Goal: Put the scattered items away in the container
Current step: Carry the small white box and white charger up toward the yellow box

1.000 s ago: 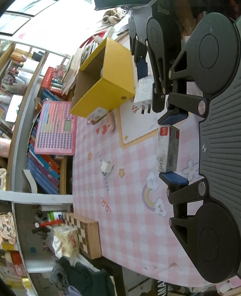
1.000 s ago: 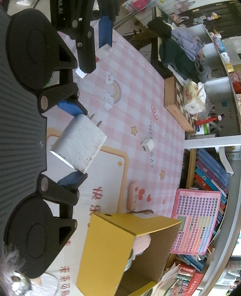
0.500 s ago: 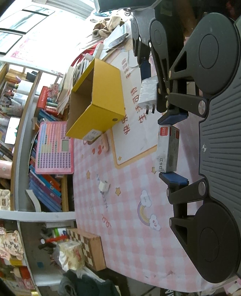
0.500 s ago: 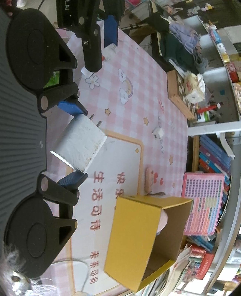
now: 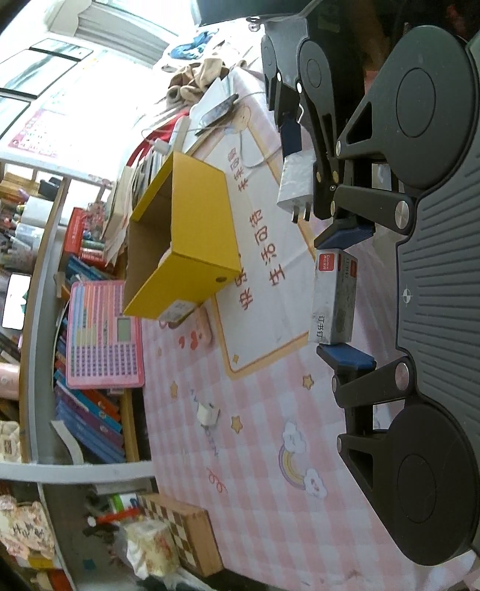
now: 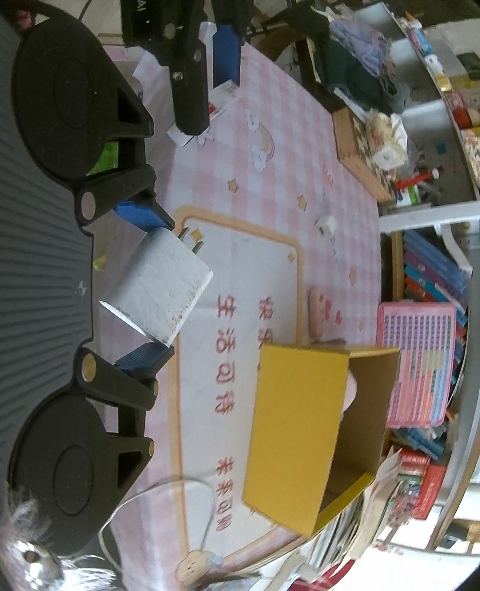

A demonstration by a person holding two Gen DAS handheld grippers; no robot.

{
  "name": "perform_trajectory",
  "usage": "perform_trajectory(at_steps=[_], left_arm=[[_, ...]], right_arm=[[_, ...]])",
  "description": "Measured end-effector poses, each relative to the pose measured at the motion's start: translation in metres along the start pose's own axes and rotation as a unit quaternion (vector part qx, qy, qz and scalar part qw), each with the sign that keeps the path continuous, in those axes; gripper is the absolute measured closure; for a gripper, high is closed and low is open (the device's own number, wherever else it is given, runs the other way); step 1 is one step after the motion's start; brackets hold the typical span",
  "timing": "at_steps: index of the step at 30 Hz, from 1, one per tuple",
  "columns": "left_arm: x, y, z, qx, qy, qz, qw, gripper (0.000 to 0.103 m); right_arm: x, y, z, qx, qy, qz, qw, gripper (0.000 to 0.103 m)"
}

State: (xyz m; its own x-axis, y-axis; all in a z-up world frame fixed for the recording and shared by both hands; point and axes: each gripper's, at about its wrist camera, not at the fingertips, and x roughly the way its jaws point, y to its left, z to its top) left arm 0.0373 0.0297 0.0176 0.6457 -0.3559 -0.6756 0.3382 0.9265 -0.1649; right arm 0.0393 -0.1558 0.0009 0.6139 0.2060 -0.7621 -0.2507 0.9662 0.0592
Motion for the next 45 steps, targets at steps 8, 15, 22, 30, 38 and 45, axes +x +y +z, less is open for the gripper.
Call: perform_trajectory(at_steps=[8, 15, 22, 30, 38, 45], left_arm=[[0.014, -0.015, 0.005, 0.017, 0.009, -0.027, 0.9995, 0.05], [0.022, -0.028, 0.01, 0.03, 0.016, -0.046, 0.9984, 0.05], [0.035, -0.045, 0.017, 0.051, 0.023, -0.067, 0.9962, 0.05], [0.048, -0.063, 0.027, 0.067, 0.028, -0.084, 0.9938, 0.05], [0.066, -0.08, 0.039, 0.079, 0.033, -0.099, 0.9914, 0.05], [0.086, -0.094, 0.052, 0.083, 0.038, -0.107, 0.9901, 0.05]], right_arm=[[-0.007, -0.017, -0.009, 0.025, 0.002, -0.024, 0.999, 0.04], [-0.012, -0.032, -0.014, 0.037, 0.004, -0.041, 0.998, 0.04], [-0.017, -0.049, -0.018, 0.05, 0.007, -0.058, 0.997, 0.04], [-0.02, -0.069, -0.019, 0.065, 0.009, -0.071, 0.995, 0.04], [-0.016, -0.094, -0.016, 0.077, 0.014, -0.079, 0.994, 0.04], [-0.008, -0.118, -0.008, 0.079, 0.02, -0.082, 0.993, 0.04]])
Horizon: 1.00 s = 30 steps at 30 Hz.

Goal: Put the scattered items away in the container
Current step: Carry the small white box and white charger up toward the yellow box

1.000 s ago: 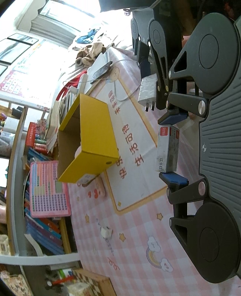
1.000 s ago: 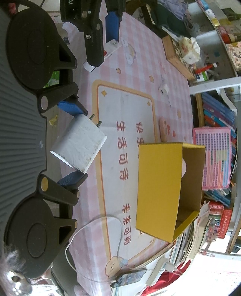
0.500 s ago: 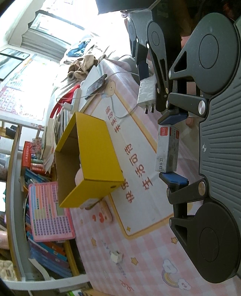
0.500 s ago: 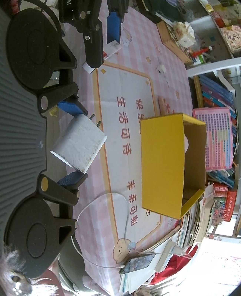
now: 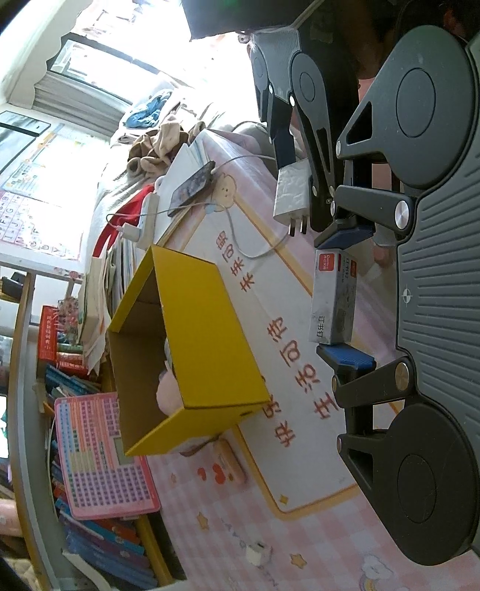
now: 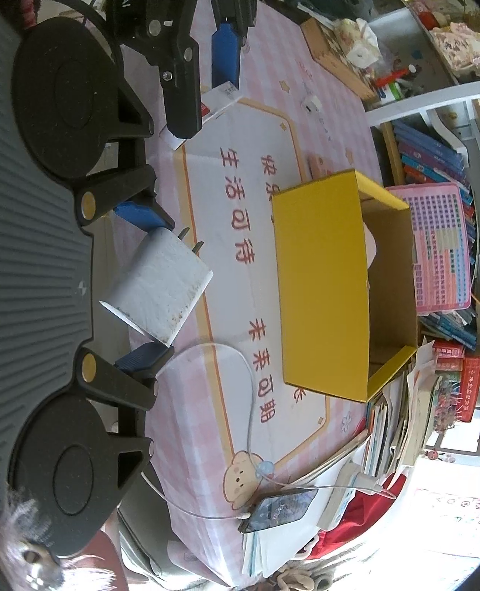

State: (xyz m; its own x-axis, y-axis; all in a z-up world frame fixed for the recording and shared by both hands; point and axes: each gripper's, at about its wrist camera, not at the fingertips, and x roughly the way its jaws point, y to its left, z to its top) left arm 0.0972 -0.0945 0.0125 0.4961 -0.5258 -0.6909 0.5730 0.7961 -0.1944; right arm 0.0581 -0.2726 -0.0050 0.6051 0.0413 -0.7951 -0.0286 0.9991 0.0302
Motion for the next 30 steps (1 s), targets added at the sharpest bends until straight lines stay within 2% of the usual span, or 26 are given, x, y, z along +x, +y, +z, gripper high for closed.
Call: perform_trajectory(at_steps=[9, 18, 30], left_arm=[[0.026, -0.003, 0.032, 0.003, -0.017, -0.003, 0.9999, 0.05], [0.044, -0.002, 0.075, 0.012, -0.054, 0.019, 0.9983, 0.05], [0.062, 0.012, 0.123, 0.024, -0.086, 0.087, 0.9922, 0.05]], right_arm=[[0.018, -0.027, 0.027, -0.005, -0.002, 0.0, 1.0, 0.04], [0.033, -0.049, 0.074, -0.034, -0.033, 0.012, 0.999, 0.04], [0.05, -0.062, 0.148, -0.097, -0.095, 0.021, 0.991, 0.04]])
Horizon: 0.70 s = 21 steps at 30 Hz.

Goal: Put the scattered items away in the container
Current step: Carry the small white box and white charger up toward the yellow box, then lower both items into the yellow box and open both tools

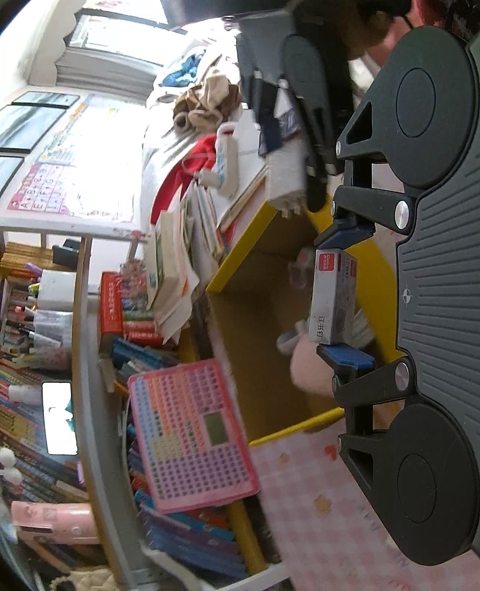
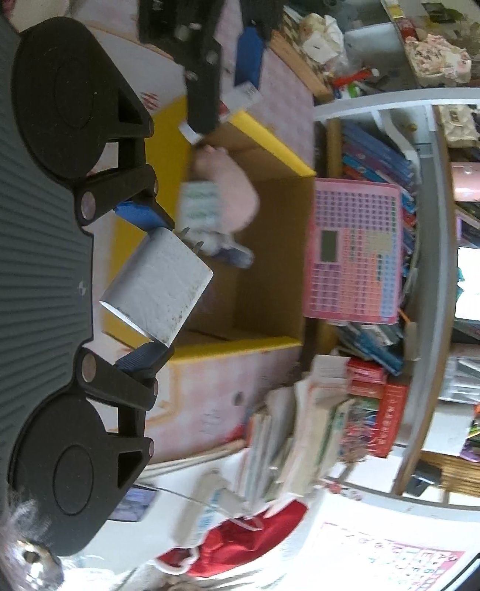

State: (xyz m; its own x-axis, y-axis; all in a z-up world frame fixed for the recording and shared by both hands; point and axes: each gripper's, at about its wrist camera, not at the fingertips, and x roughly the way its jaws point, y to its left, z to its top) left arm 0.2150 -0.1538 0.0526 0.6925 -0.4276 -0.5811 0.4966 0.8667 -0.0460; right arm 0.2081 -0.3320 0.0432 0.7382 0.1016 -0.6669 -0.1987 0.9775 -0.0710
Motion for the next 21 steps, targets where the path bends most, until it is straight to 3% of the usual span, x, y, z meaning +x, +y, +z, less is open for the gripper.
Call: perform_trajectory(at_steps=[8, 15, 21], left_arm=[[0.045, 0.01, 0.023, 0.025, 0.021, 0.027, 0.9991, 0.05], [0.096, 0.024, 0.035, 0.05, 0.065, 0.037, 0.9959, 0.05], [0.126, 0.035, 0.039, 0.034, 0.102, 0.048, 0.9931, 0.05]], right_arm=[[0.056, -0.002, 0.061, -0.024, -0.011, 0.045, 0.999, 0.04], [0.134, 0.002, 0.095, -0.012, 0.065, 0.089, 0.994, 0.04], [0.188, 0.005, 0.104, 0.019, 0.127, 0.119, 0.985, 0.04]])
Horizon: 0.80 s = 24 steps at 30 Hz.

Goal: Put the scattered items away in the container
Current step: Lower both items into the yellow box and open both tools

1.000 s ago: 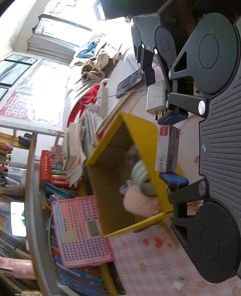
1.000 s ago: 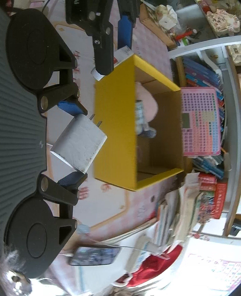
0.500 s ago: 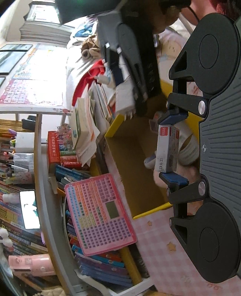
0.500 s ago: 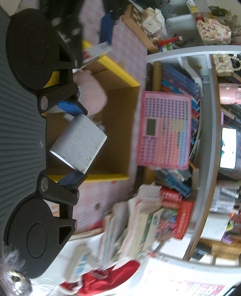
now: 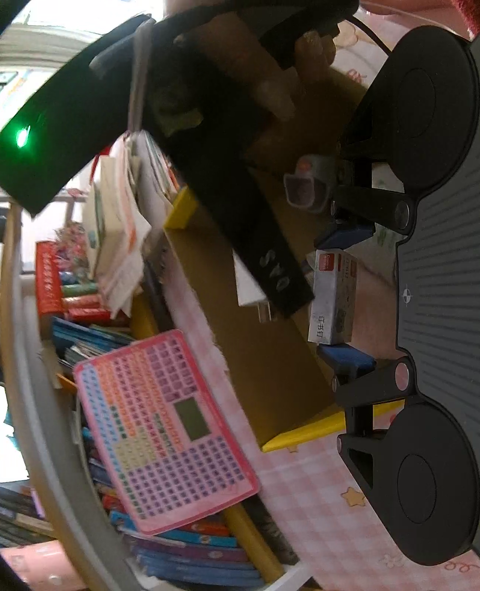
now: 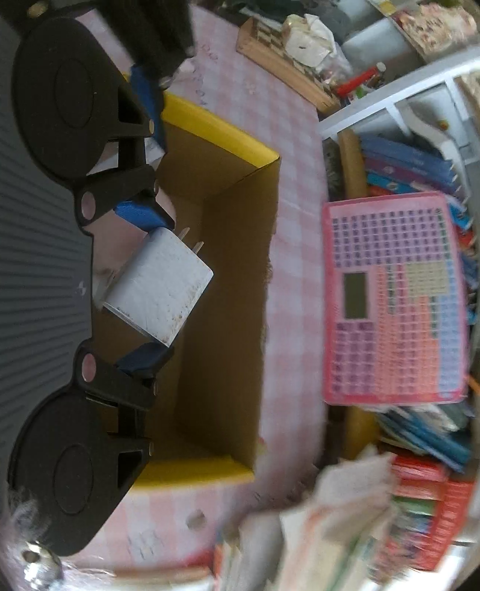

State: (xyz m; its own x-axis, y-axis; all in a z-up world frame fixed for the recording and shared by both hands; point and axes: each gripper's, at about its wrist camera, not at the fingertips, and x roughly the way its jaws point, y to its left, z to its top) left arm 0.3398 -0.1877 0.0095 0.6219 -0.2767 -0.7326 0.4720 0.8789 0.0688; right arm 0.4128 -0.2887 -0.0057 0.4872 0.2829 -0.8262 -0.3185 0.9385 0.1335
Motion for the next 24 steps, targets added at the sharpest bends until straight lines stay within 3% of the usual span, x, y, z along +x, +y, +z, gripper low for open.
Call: perform_trajectory(at_steps=[10, 14, 18, 24], left_arm=[[0.009, 0.001, 0.0, -0.018, 0.004, 0.012, 0.9998, 0.047], [0.006, 0.004, -0.006, -0.028, -0.003, 0.048, 0.9985, 0.035], [-0.003, 0.007, -0.011, -0.033, -0.015, 0.057, 0.9977, 0.03], [-0.029, 0.003, -0.015, -0.031, -0.049, 0.07, 0.9959, 0.017]], right_arm=[[0.032, 0.008, 0.005, -0.007, 0.016, 0.003, 1.0, 0.04], [0.033, 0.006, 0.006, 0.013, 0.016, 0.013, 1.0, 0.039], [0.027, 0.004, 0.004, 0.022, 0.006, 0.012, 1.0, 0.026], [0.005, 0.011, -0.002, 0.014, -0.011, 0.0, 1.0, 0.022]])
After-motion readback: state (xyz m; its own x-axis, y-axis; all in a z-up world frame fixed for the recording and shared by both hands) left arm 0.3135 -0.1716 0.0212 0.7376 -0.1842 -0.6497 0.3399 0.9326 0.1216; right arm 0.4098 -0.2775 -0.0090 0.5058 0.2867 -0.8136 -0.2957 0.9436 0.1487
